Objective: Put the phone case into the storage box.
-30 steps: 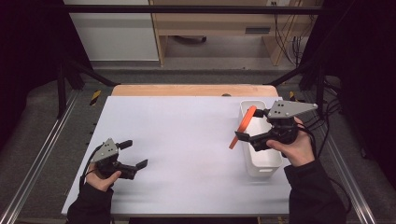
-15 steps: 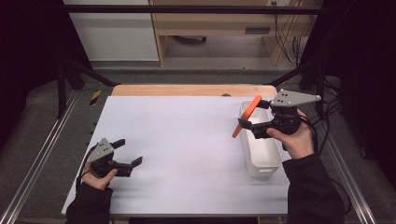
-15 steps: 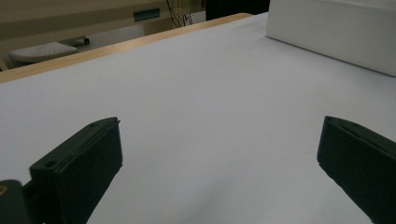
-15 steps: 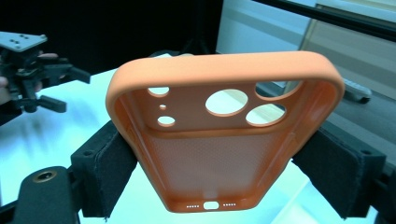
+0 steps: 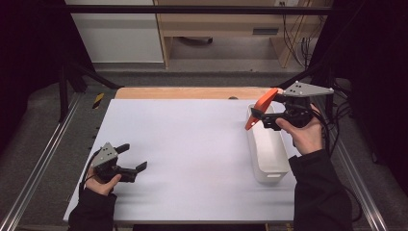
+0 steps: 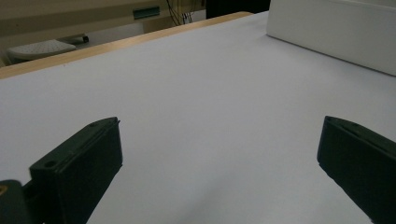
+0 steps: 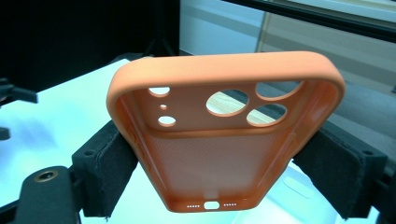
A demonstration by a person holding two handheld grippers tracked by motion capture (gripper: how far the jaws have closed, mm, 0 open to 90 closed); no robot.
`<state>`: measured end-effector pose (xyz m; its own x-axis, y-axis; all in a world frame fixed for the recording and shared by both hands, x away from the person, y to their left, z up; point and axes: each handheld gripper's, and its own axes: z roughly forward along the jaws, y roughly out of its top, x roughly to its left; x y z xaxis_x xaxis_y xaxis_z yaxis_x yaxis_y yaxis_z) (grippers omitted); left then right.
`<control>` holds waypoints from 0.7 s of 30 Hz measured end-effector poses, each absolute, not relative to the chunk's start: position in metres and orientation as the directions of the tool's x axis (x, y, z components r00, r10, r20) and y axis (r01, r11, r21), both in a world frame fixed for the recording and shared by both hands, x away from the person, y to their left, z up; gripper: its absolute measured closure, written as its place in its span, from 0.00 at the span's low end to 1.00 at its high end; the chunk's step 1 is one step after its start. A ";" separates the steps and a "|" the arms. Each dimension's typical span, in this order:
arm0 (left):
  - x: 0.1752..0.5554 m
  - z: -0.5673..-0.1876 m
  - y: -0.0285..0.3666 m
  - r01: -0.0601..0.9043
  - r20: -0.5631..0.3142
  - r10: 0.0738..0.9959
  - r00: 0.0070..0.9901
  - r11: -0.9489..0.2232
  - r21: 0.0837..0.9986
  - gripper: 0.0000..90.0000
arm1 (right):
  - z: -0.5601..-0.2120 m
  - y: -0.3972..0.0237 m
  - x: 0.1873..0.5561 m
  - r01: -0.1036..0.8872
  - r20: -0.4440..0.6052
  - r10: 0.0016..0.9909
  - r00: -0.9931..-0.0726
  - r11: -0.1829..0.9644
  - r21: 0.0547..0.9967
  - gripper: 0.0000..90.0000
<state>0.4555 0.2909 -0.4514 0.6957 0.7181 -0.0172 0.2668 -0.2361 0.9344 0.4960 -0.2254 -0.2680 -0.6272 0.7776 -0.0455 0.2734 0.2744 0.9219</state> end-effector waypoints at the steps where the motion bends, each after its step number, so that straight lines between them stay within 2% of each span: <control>1: 0.456 -0.451 0.291 0.267 -0.017 0.719 0.695 -0.236 0.934 0.00 | -0.268 -0.226 0.498 0.276 -0.042 0.781 -0.623 0.270 0.922 0.17; 9: 0.456 -0.452 0.291 0.268 -0.022 0.717 0.697 -0.232 0.935 0.00 | -0.268 -0.227 0.510 0.300 -0.034 0.817 -0.576 0.250 0.921 0.17; 21: 0.456 -0.452 0.290 0.270 -0.025 0.714 0.699 -0.232 0.935 0.00 | -0.267 -0.228 0.527 0.352 0.011 0.903 -0.429 0.157 0.923 0.17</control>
